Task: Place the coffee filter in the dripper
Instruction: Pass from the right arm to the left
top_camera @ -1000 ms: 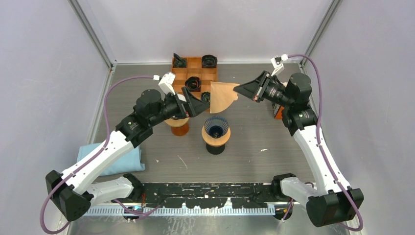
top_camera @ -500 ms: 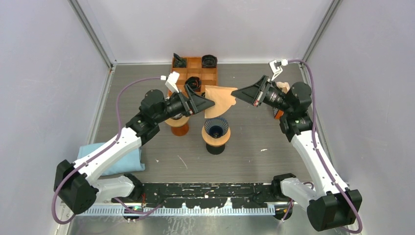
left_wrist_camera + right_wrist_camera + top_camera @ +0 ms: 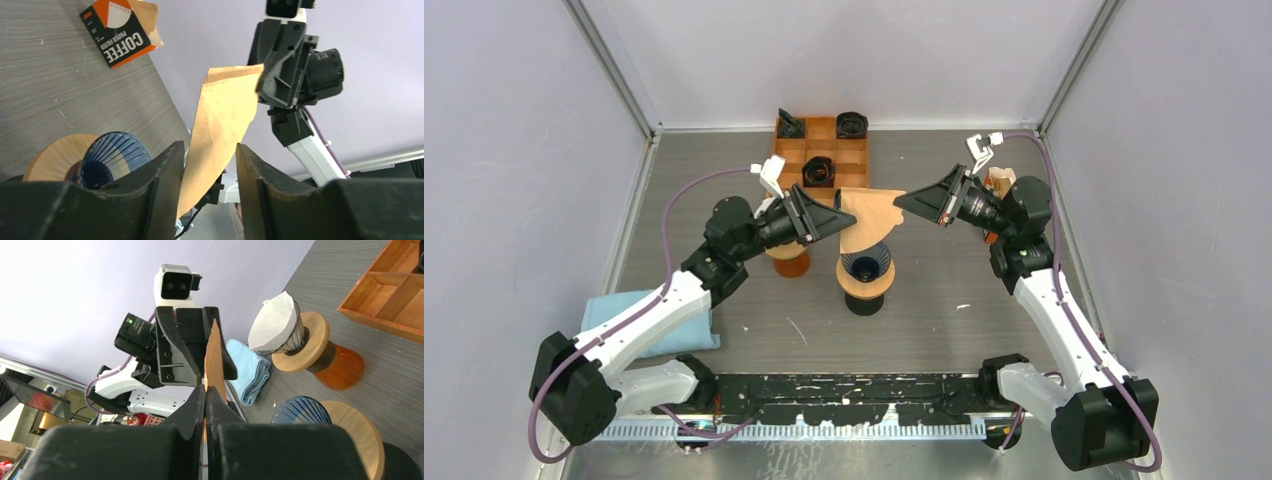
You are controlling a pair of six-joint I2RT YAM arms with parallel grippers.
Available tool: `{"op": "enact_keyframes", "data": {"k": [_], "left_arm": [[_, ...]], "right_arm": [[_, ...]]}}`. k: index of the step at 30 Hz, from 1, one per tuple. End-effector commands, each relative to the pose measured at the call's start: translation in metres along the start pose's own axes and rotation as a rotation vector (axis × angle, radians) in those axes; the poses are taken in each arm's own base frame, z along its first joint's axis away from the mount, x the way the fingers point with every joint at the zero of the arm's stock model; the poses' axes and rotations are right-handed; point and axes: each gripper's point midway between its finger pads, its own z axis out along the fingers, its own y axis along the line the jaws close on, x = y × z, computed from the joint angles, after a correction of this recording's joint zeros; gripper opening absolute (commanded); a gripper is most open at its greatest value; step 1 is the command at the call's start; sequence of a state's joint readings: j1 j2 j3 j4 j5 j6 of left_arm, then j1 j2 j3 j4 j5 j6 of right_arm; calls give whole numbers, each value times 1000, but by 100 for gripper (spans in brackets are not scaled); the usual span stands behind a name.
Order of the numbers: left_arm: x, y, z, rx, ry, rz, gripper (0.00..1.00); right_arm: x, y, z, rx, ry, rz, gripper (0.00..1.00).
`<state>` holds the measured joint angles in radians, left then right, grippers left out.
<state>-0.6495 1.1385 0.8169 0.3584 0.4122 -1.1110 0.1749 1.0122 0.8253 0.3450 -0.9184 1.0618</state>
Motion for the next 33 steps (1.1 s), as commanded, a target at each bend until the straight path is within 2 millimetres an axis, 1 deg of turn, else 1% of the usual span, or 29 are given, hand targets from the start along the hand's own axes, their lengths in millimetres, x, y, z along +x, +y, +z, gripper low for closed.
{"op": "enact_keyframes", "data": {"k": [1,3,6,11,14,18,21,23,29,33], "left_arm": [[-13,-41,-14,134,-50,51,42],[-12,-44,-17,142,-51,50,38],[-12,-47,-19,143,-50,52,35],[-10,-48,-19,153,-38,31,23],[-11,-52,-22,162,-45,23,13],[-13,-52,-27,151,-70,21,1],[-16,-51,-31,144,-95,17,0],[-17,-51,-33,142,-110,12,0],[-24,-47,-39,119,-171,-8,0],[-29,-49,-39,125,-197,-22,0]], "right_arm": [[-6,14,1,-51,-12,-64,1],[-5,13,2,-48,-14,-62,1],[-5,12,2,-47,-11,-60,1],[-3,11,2,-48,-3,-64,1],[-1,10,2,-47,-2,-63,2],[-1,11,1,-46,-7,-66,5],[-3,12,0,-35,-22,-73,13],[-5,12,-1,-15,-37,-81,24],[-12,9,-7,62,-100,-128,47],[-13,-8,-12,153,-124,-142,50]]}}
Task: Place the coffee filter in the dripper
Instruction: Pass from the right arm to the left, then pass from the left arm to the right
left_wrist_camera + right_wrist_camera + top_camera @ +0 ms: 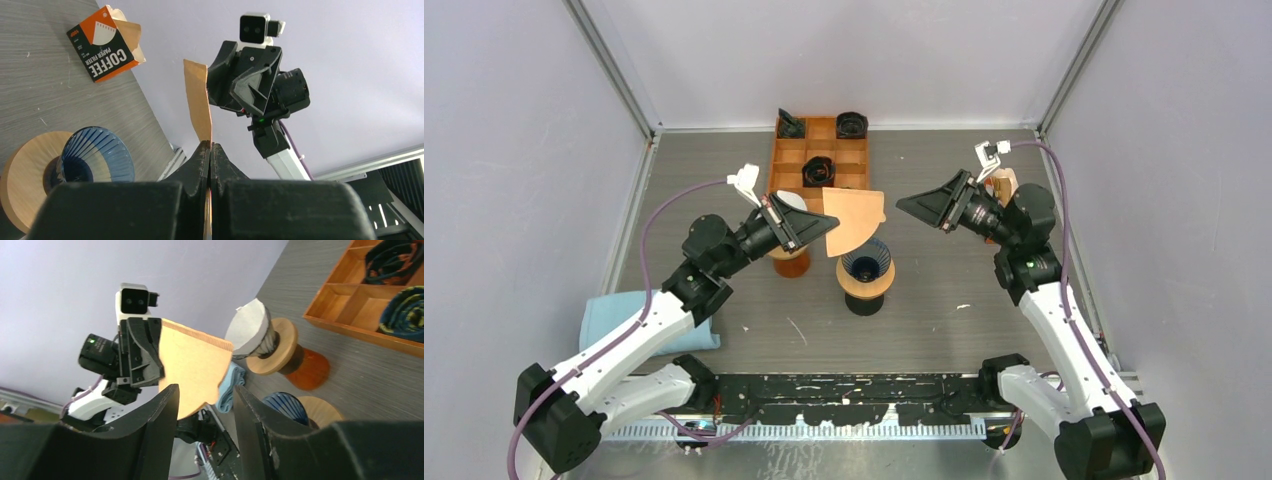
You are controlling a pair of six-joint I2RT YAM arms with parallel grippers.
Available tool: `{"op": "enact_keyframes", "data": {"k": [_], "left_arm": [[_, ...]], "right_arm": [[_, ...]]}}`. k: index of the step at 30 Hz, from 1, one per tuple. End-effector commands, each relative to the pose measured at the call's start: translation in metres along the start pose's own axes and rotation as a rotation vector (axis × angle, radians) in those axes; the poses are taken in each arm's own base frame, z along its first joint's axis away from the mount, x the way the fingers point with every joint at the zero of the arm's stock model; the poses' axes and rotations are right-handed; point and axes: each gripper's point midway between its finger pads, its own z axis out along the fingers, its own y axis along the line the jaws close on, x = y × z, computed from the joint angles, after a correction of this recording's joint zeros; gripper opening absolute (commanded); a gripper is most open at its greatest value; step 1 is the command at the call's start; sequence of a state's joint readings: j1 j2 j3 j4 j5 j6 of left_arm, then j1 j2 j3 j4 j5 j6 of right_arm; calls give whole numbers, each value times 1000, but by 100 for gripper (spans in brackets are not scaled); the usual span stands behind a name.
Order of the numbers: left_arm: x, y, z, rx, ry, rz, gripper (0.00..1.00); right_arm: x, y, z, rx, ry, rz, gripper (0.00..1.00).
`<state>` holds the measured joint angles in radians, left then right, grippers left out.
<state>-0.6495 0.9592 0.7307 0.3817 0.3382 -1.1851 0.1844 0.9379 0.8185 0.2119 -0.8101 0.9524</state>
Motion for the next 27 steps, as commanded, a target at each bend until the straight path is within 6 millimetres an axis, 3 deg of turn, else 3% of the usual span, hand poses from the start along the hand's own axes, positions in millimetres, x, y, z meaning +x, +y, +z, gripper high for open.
{"op": "enact_keyframes", "data": {"k": [1,9,22,27], "left_arm": [[-20,-22,-1,67,-87,5,0],[-26,-31,9,104,-97,-19,0],[-23,-38,16,140,-78,-28,0],[-20,-32,19,128,-66,-30,0]], "right_arm": [[-12,-6,-5,86,-64,-85,51],[5,-33,-1,139,-36,-40,55],[16,-42,15,123,-7,-12,57],[17,-33,15,80,-9,-1,57]]}}
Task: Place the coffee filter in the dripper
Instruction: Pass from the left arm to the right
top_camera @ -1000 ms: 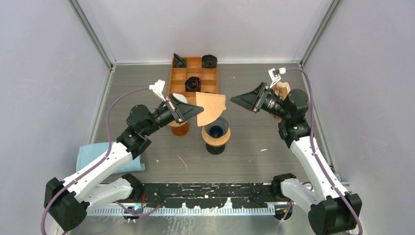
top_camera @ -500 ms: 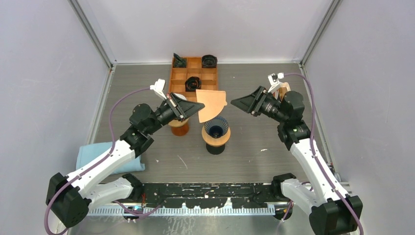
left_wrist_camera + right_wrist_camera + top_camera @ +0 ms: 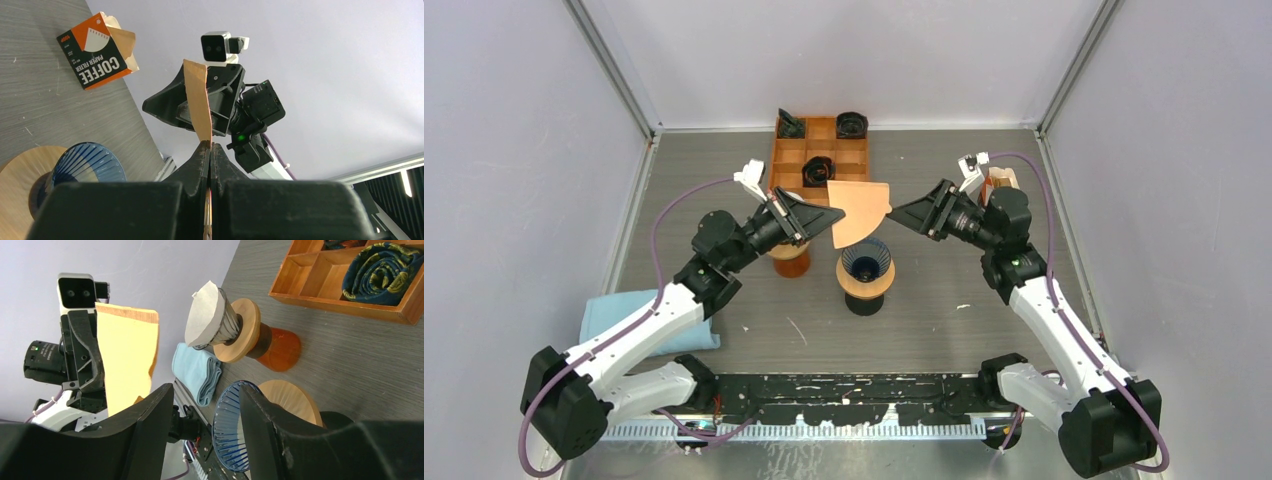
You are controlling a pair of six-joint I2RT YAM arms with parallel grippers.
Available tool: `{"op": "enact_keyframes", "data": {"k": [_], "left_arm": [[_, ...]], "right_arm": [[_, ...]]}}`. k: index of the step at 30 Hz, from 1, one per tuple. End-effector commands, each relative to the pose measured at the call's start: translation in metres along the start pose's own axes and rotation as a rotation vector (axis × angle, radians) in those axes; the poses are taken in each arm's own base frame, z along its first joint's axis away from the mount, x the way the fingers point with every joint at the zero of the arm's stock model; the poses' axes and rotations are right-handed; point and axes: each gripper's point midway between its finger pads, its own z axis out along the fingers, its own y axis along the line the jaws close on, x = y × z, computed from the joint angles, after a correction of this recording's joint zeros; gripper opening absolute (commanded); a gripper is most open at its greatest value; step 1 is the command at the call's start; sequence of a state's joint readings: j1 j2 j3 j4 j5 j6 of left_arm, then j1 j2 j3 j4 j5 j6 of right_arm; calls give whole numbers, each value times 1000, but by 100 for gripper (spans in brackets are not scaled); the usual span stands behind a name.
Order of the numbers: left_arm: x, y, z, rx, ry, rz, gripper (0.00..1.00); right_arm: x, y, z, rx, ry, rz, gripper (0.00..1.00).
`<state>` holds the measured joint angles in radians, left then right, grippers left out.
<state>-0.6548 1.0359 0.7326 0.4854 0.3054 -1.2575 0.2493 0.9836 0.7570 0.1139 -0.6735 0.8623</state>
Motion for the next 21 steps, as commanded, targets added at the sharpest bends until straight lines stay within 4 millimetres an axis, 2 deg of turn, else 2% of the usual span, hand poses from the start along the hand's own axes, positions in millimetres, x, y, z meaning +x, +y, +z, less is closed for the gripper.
{"op": "enact_keyframes", "data": {"k": [1,15,21], "left_arm": [[-10,-35,5,110,-22,30,0],[-7,-21,5,69,-19,41,0],[-10,-20,2,54,-37,65,0]], "right_arm": [[-11,25,-1,-98,-43,-47,57],[-13,43,-7,-163,-54,-51,57],[-9,40,-7,-155,-40,-49,57]]}}
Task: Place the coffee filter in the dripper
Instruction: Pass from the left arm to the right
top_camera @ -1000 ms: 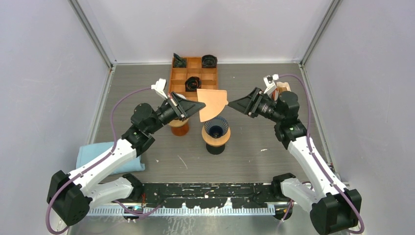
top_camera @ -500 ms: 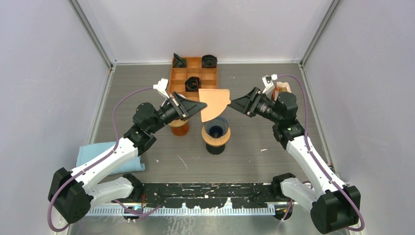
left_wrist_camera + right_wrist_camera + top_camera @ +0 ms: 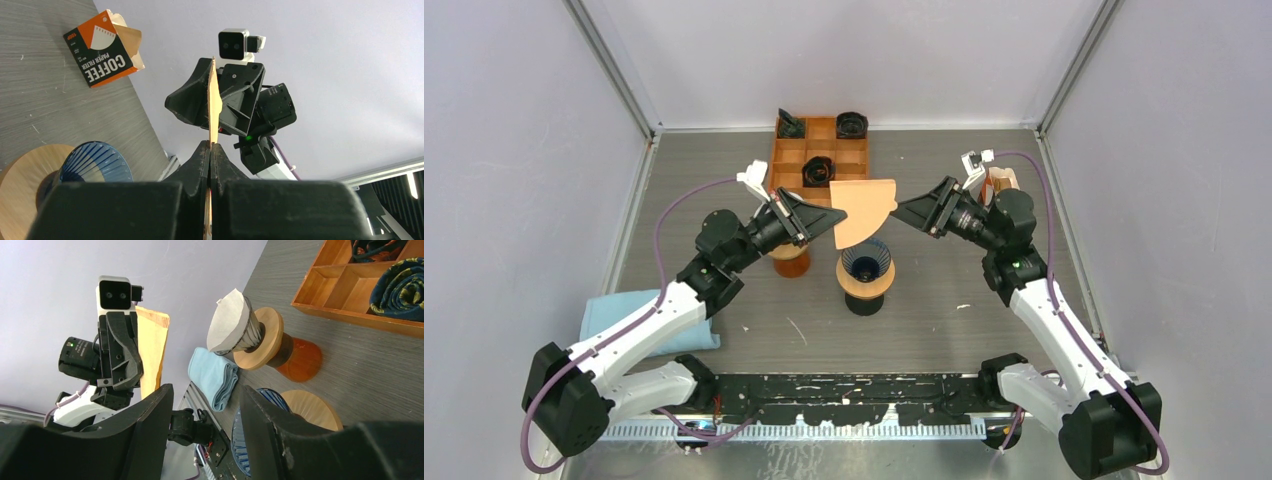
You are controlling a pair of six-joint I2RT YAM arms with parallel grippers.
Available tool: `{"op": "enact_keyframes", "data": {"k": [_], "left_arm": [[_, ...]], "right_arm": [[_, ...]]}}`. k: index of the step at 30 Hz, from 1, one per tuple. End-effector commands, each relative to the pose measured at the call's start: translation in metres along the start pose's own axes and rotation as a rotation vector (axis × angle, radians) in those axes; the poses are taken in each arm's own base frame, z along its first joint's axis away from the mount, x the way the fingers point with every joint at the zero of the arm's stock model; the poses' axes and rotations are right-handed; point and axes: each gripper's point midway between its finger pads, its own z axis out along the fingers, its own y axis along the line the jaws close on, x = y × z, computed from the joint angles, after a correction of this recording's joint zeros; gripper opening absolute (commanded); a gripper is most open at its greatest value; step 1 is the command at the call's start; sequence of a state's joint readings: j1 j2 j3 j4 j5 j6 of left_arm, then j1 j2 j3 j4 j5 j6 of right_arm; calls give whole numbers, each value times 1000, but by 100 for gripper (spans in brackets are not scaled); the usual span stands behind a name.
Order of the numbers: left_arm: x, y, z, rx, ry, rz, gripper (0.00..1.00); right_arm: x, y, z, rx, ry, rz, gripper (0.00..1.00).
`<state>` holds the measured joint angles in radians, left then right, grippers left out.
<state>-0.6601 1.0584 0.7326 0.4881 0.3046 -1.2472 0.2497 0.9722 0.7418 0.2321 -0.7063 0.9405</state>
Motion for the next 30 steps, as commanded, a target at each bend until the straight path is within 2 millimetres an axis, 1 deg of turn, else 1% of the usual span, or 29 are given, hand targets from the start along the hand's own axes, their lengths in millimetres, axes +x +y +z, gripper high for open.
{"op": "enact_keyframes", "data": {"k": [1,6,12,16,25,30], "left_arm": [[-14,-28,-2,65,-51,69,0],[-18,-27,-6,38,-68,103,0],[-18,-30,-9,38,-66,123,0],[-17,-29,-9,33,-60,126,0],[-10,-38,-5,75,-28,123,0],[-8,-40,-2,88,-33,110,0]], "right_arm": [[-1,18,-4,-63,-6,-51,57],[0,19,-5,-65,-2,-60,57],[-1,19,-4,-63,-1,-62,57],[-2,19,-4,-62,-4,-65,57],[-2,16,-2,-61,-5,-50,57],[-2,23,-3,-102,-14,-42,57]]}}
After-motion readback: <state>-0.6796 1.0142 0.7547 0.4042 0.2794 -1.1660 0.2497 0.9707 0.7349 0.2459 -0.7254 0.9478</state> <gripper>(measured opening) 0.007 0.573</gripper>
